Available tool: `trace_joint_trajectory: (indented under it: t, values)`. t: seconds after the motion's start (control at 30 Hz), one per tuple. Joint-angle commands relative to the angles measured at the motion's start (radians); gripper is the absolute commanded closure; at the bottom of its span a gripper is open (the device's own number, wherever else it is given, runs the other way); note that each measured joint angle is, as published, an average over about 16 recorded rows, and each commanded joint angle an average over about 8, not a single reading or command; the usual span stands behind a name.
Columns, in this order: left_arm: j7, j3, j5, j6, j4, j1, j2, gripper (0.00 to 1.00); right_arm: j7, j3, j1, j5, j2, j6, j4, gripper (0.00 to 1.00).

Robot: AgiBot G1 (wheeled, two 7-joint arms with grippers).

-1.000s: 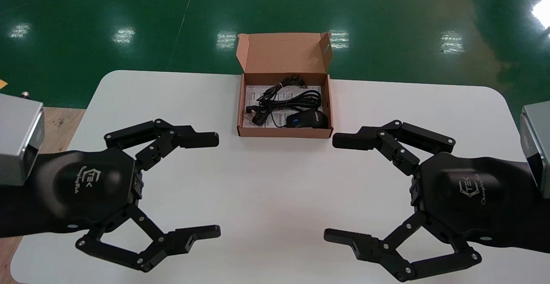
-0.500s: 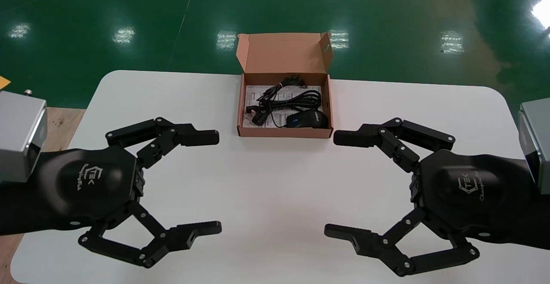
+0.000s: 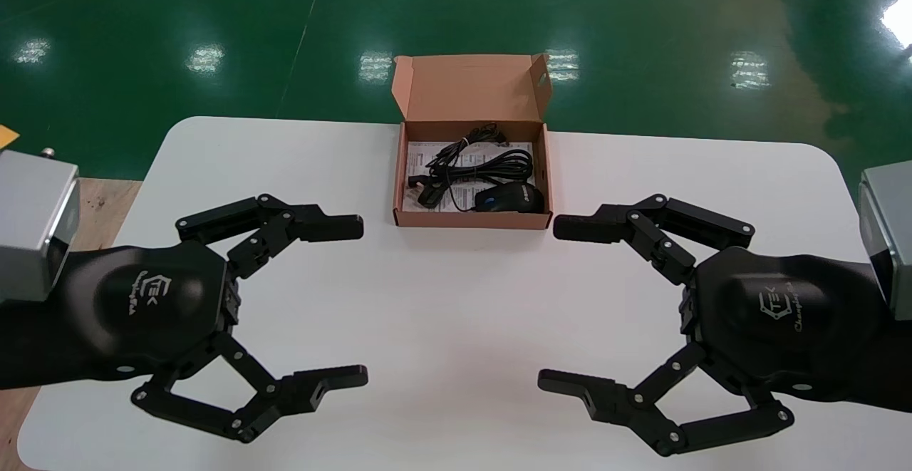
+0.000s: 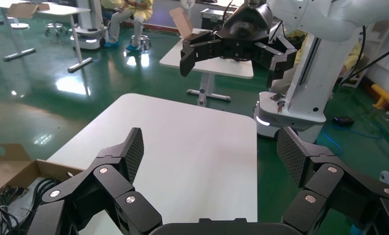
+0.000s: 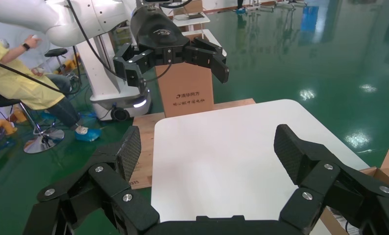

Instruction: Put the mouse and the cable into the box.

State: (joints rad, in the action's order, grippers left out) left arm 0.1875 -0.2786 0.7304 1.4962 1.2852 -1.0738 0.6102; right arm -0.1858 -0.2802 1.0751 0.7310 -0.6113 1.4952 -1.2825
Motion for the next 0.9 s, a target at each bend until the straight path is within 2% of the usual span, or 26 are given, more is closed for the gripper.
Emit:
trace_joint_trajectory:
  t: [0.03, 0.9]
  values:
    - [0.000, 0.000, 0.000, 0.000, 0.000, 0.000, 0.000, 0.00, 0.000, 0.000, 0.000, 0.000, 0.000, 0.000, 0.000, 0.00]
    - [0.000, -0.001, 0.000, -0.001, -0.001, -0.001, 0.001, 0.00, 0.001, -0.001, 0.001, 0.001, 0.000, -0.001, 0.002, 0.00]
